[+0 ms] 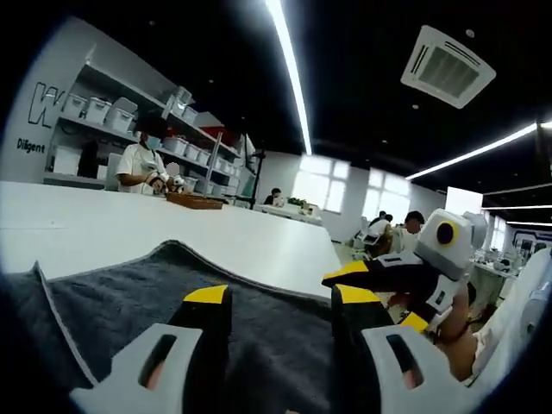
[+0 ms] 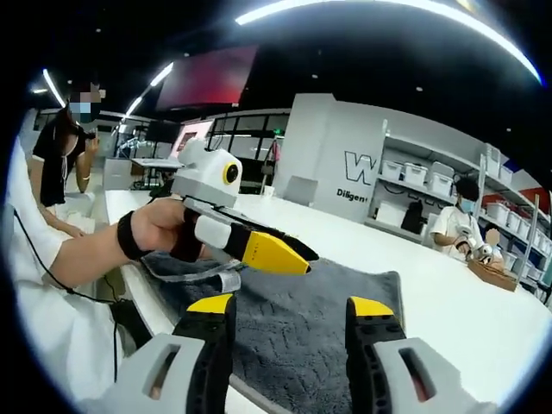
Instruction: Open the folded towel by lifting each exposed corner and separating the folded layers until the towel lies flat within the target outline without major curled edges
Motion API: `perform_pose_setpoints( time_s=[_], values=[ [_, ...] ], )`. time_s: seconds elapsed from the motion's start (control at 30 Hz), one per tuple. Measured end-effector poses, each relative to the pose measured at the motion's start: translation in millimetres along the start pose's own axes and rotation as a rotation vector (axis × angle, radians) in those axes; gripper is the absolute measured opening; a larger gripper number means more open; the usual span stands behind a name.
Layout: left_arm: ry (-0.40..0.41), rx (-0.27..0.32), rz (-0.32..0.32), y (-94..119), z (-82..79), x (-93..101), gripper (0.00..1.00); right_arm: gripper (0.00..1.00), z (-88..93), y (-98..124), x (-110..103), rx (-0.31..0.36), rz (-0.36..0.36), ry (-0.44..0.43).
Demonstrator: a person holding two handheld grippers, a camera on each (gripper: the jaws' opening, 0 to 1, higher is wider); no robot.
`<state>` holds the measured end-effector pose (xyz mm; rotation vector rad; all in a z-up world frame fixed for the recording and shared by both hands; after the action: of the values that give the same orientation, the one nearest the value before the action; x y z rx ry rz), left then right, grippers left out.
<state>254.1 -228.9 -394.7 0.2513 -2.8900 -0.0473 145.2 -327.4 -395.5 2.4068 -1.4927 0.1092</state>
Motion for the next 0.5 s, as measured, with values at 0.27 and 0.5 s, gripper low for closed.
perform_pose_setpoints(
  time_s=[0.27, 0.5],
  values=[
    [-0.012, 0.022, -0.008, 16.0, -0.5, 9.2, 0.44, 0.49, -2.5, 2.2, -4.0, 0.007, -0.01, 0.016],
    [-0.025, 0.03, -0.026, 32.1, -1.6, 17.3, 0.44, 0.49, -7.0, 4.5, -8.4, 0.026, -0.026, 0.012]
  ],
)
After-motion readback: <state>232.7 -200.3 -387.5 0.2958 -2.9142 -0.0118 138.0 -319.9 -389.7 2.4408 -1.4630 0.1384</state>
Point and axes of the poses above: the point that each gripper's makers call its tool centre point, and the gripper's own axes: y roughly backward along the fingers, x roughly to its right, z roughly out of its underside, the point moved 7 cm from there along y, roughly backward along the fingers, and after that the axes turned 2 degrees about -x, right-handed, at the moved point
